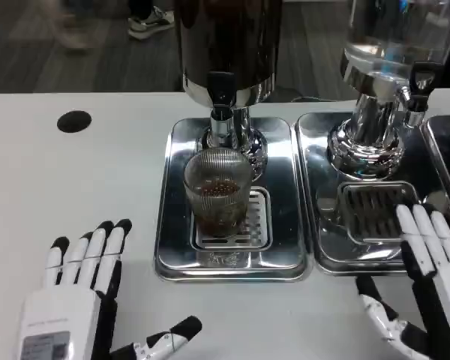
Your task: Grasp the cup under the faucet to collect the drink, then remove the cup.
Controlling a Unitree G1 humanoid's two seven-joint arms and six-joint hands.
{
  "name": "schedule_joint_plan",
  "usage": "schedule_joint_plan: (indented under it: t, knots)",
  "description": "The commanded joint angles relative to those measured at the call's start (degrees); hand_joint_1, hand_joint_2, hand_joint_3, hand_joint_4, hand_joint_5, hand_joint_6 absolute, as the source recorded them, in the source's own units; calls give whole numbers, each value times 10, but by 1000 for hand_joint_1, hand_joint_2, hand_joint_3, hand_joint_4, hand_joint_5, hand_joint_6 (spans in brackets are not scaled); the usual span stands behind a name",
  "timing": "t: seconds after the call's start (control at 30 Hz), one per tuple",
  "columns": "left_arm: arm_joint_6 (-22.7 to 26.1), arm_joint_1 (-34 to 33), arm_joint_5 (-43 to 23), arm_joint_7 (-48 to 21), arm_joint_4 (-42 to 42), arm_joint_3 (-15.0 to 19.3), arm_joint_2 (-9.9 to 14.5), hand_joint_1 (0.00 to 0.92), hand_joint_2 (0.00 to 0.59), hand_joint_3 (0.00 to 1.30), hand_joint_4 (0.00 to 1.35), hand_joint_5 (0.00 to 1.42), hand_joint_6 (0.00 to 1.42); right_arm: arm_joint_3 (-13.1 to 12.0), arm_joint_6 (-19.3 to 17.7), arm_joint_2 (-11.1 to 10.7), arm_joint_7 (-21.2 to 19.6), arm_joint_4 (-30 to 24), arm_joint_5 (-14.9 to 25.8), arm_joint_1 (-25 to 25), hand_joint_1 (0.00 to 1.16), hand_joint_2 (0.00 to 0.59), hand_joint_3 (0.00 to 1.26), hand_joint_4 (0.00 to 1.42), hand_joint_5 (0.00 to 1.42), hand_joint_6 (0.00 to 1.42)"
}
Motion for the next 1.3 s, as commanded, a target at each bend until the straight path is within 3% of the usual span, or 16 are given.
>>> schedule_joint_plan:
  t: [0.03, 0.2, 0.3, 0.53, 0.8, 0.9, 1.3]
  knots:
    - [5, -5, -3, 8, 21, 5, 10, 0, 53, 37, 0, 79, 2, 0, 5, 14, 54, -29, 24, -22, 266, 340, 0, 0, 0, 0]
    - [4, -9, -11, 15, 53, 1, 5, 0, 57, 37, 0, 79, 0, 1, 16, 51, 157, -47, 118, -63, 321, 254, 0, 0, 0, 0]
    - [-1, -9, -24, 19, 59, 7, 5, 0, 60, 36, 0, 79, 0, 6, 46, 88, 242, -73, 203, -101, 299, 207, 0, 0, 0, 0]
    - [-3, 1, -32, 28, 50, 14, 14, 0, 66, 35, 0, 85, 0, 20, 118, 130, 339, -40, 253, -196, 301, 184, 0, 0, 0, 0]
    - [3, 22, -30, 26, 33, 21, 20, 0, 72, 36, 0, 89, 0, 28, 124, 153, 371, 56, 280, -285, 371, 162, 0, 0, 0, 0]
    - [0, 33, -34, 30, 30, 26, 21, 0, 99, 44, 0, 97, 0, 27, 116, 159, 367, 87, 285, -307, 370, 156, 0, 0, 0, 0]
    - [-2, 49, -40, 28, 22, 41, 18, 0, 109, 61, 0, 102, 9, 42, 117, 189, 344, 172, 270, -373, 404, 143, 0, 0, 0, 0]
